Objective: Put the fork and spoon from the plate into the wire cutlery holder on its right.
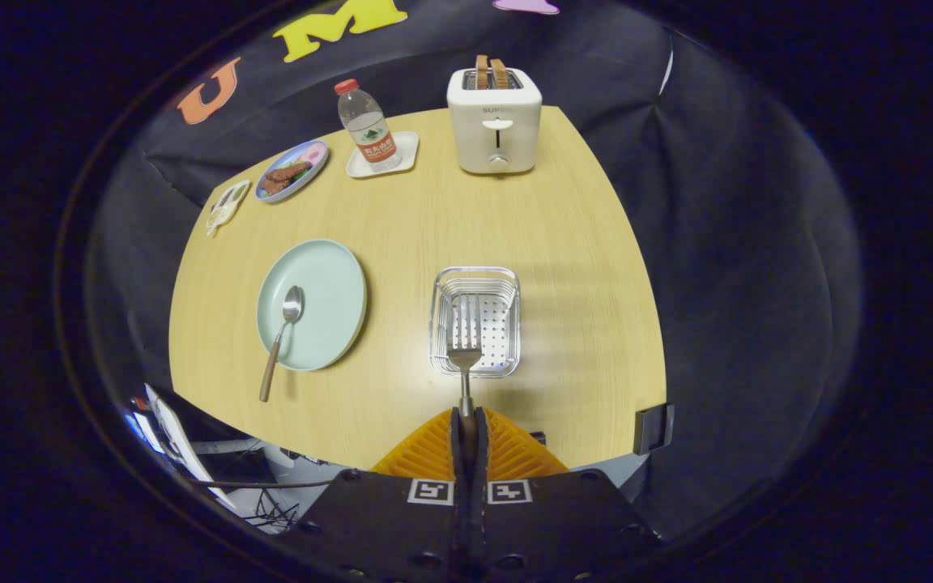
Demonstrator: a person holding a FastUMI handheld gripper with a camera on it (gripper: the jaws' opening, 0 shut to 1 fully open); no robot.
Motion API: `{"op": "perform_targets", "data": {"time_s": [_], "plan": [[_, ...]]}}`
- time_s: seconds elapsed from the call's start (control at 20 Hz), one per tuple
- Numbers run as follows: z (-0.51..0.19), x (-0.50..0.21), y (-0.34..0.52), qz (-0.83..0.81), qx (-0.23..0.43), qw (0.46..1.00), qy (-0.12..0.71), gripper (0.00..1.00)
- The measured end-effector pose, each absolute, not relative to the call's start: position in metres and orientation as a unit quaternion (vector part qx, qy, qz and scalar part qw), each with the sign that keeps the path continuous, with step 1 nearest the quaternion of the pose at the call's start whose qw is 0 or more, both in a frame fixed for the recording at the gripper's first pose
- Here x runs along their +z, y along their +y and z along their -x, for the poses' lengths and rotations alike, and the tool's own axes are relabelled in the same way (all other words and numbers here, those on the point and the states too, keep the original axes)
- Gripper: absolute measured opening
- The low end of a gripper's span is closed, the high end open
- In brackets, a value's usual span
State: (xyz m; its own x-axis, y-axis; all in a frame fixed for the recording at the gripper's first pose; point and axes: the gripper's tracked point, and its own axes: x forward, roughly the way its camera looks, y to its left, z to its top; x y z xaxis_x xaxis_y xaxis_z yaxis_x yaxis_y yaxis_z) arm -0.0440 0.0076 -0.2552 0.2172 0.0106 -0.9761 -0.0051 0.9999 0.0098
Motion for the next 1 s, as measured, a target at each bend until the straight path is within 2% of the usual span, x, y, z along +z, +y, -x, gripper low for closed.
{"op": "perform_targets", "data": {"time_s": [0.35,0.6,0.75,0.85,0.9,1.0], "plan": [[0.030,-0.273,0.003,-0.017,-0.002,0.761,0.648,0.04],[0.019,-0.273,0.010,-0.048,-0.001,0.770,0.636,0.17],[0.009,-0.264,0.014,-0.060,0.001,0.791,0.609,0.31],[-0.001,-0.251,0.020,-0.061,0.007,0.817,0.574,0.49],[-0.007,-0.241,0.025,-0.065,0.008,0.830,0.554,0.67],[-0.015,-0.223,0.041,-0.071,0.020,0.857,0.511,0.70]]}}
